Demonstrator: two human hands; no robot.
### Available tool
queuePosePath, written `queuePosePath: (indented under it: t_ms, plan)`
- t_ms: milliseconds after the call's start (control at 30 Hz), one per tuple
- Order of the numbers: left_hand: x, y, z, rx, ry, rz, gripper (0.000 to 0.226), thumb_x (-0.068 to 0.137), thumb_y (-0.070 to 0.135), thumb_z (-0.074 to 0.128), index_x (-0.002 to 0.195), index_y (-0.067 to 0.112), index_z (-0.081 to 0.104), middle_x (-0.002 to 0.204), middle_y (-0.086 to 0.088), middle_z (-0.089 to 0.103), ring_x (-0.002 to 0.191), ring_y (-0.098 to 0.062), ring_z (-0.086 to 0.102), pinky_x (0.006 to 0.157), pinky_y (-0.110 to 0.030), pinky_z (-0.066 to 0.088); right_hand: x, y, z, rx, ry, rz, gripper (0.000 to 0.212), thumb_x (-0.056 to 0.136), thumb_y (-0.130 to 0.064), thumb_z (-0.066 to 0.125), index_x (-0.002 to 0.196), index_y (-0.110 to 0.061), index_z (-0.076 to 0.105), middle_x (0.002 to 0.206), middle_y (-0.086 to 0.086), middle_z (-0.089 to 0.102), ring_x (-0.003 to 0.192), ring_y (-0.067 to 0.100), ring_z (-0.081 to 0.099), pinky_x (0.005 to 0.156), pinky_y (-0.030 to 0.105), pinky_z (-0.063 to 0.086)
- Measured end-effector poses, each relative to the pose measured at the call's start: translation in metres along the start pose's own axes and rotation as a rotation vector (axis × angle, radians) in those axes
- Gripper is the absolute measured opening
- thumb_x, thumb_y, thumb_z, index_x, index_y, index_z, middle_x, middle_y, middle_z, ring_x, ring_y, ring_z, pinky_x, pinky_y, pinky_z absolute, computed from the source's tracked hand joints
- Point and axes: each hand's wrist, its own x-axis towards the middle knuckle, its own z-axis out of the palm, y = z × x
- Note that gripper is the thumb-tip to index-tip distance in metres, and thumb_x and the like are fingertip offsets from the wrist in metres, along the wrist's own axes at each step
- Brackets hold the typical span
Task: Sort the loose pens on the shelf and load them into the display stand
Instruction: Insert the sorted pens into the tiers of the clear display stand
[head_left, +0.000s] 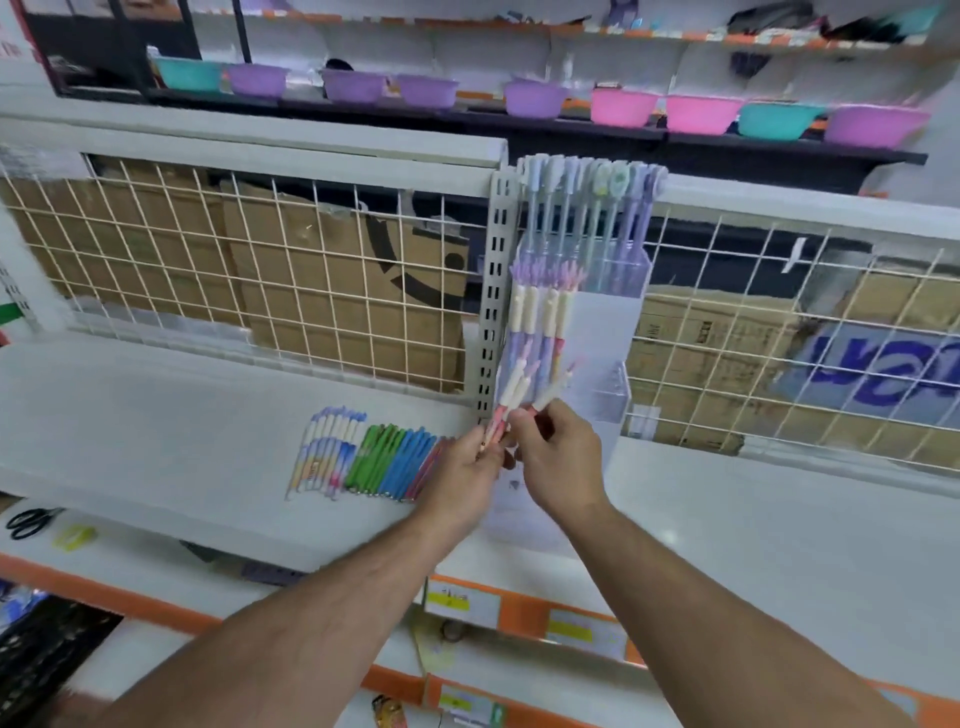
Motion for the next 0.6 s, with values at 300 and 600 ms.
queuePosePath:
  t_ms: [300,600]
  plan:
    - [0.006,0.023,0.04,-0.124,-0.143,-0.078,0.021,0.104,0.019,0.049,0.101,0.025,0.068,0.079,0.006,0.071,0.073,-0.008,0.065,0.067,-0.023,0.049,0.02,0.005,-0.049,-0.127,-0.074,-0.018,0.024,0.098,-0.022,0.057,0.074,-0.022,0.06,0.066,-0.003,0.065,0.063,0.022,0.066,0.065,0.045,0.058]
    - [0.021,0.0,0.034,-0.355,-0.072,-0.199,0.021,0.099,0.0,0.041,0.103,-0.001,0.062,0.094,-0.024,0.073,0.084,-0.034,0.071,0.078,-0.039,0.049,0.048,-0.029,-0.082,-0.011,0.049,0.028,0.013,0.1,-0.016,0.056,0.095,-0.005,0.06,0.077,0.013,0.07,0.071,0.032,0.07,0.057,0.045,0.06]
